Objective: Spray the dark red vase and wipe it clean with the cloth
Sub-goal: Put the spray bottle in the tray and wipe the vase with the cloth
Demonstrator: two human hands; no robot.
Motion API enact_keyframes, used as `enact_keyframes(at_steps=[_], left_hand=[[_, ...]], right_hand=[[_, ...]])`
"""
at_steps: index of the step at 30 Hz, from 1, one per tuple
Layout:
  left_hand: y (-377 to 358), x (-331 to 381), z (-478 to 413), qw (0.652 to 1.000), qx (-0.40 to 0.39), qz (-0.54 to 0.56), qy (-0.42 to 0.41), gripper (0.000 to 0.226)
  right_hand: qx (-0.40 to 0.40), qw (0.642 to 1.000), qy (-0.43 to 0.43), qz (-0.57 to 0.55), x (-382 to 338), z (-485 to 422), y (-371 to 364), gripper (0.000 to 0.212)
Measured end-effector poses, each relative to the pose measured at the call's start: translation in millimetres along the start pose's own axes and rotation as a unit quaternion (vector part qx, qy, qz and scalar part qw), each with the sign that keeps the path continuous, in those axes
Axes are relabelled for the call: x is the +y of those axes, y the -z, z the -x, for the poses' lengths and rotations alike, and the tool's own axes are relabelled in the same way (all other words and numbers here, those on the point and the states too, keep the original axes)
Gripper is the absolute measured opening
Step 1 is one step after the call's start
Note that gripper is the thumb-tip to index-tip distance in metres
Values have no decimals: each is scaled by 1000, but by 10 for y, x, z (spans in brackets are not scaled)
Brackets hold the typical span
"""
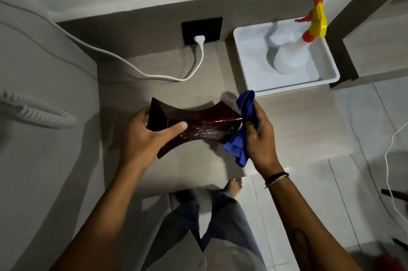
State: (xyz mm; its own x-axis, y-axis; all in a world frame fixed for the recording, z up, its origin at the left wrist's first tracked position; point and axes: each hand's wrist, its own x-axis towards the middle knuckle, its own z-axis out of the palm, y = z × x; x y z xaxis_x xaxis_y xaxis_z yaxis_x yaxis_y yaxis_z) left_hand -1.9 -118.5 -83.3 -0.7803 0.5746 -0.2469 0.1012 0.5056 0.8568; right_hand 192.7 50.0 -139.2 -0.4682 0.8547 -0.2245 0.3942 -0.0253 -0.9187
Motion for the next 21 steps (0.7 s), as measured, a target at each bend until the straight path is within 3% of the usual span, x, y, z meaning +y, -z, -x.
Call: enact_keyframes(at_steps=[2,7,10,13,17,21], left_hand=[[-27,-53,-57,999,-9,29,37,50],[107,-209,-122,990,-133,-55,3,144],[153,-204,-87,970,-188,-140,-61,167],[99,-184,-68,950,-179,-221,-129,176],[38,-144,-109,935,-166,-269,-161,179],[0,-246,-201,947,-64,-239,-206,132]], right_hand=[[-26,996,-48,-75,30,-50,-46,67],[12,992,-72,-100,111,-65,-118,63],[35,995,-53,-79,119,-117,-136,65],[70,997,-27,-30,91,-66,-229,67],[108,994,-6,11,91,-54,-321,68],[106,992,38,62,74,-106,-351,71]])
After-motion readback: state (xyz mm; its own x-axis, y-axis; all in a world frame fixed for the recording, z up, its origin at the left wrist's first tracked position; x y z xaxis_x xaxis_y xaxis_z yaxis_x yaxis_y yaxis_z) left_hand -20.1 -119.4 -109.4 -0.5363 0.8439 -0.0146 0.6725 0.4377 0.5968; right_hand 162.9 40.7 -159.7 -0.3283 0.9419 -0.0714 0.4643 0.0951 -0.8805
